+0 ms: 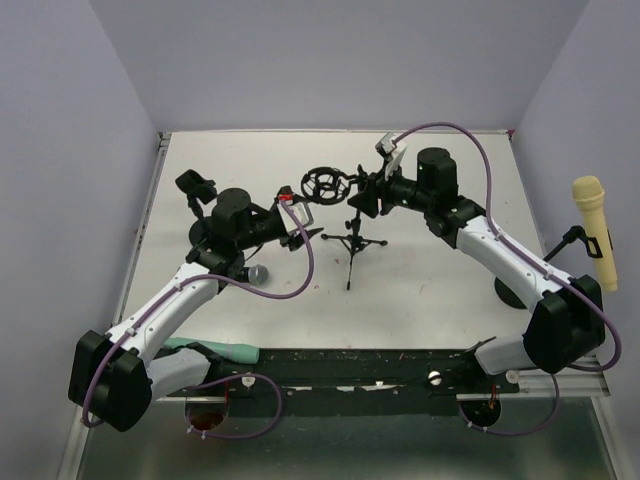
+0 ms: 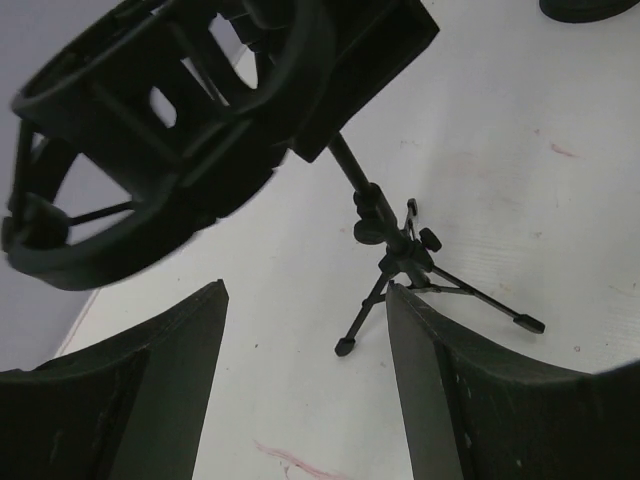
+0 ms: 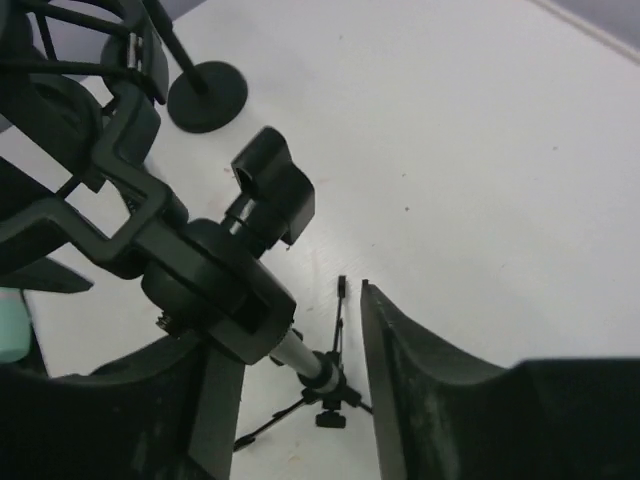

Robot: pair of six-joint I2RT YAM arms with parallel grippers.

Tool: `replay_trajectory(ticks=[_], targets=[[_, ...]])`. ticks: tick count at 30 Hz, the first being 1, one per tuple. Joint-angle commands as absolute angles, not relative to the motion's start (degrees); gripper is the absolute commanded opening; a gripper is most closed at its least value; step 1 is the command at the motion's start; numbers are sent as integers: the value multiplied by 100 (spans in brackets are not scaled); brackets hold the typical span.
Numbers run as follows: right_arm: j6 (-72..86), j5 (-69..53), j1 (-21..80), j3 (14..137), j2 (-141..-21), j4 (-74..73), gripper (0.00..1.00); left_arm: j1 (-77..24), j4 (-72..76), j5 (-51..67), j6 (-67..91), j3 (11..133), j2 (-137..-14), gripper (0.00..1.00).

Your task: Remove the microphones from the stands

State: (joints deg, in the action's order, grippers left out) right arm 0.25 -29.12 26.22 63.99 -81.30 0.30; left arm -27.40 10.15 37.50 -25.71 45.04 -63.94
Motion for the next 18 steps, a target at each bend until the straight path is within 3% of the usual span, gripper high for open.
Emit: replay_trajectory(ticks=[1,4,10,13,16,17,18], targets=[[-368,-3329,2645,6696,-8226,-588,64,-2751,854,3586,-2751,4535,-6311,72],[-842,-3620,2628,7013,-8376,-931,70,-2751,476,3656,-2786,4623,-6258,72],[-1573,-4261,2637,7338,-8621,-1045,66,-2751,387,3841,-2856,4474,-6082,73],[-1539,-4491,2628,7462,-8762,-1117,50,-2751,526,3990,-2839,4404,-6082,73],[-951,-4307,2628,7226,-8684,-757,9,-2795,1061,4175,-2787,4167,-6161,73],[-740,-4185,2628,7138,-8631,-660,1,-2847,1394,4123,-2743,4079,-6205,73],[-529,-4036,2637,7067,-8587,-555,1,-2909,1667,4018,-2699,3956,-6283,73]])
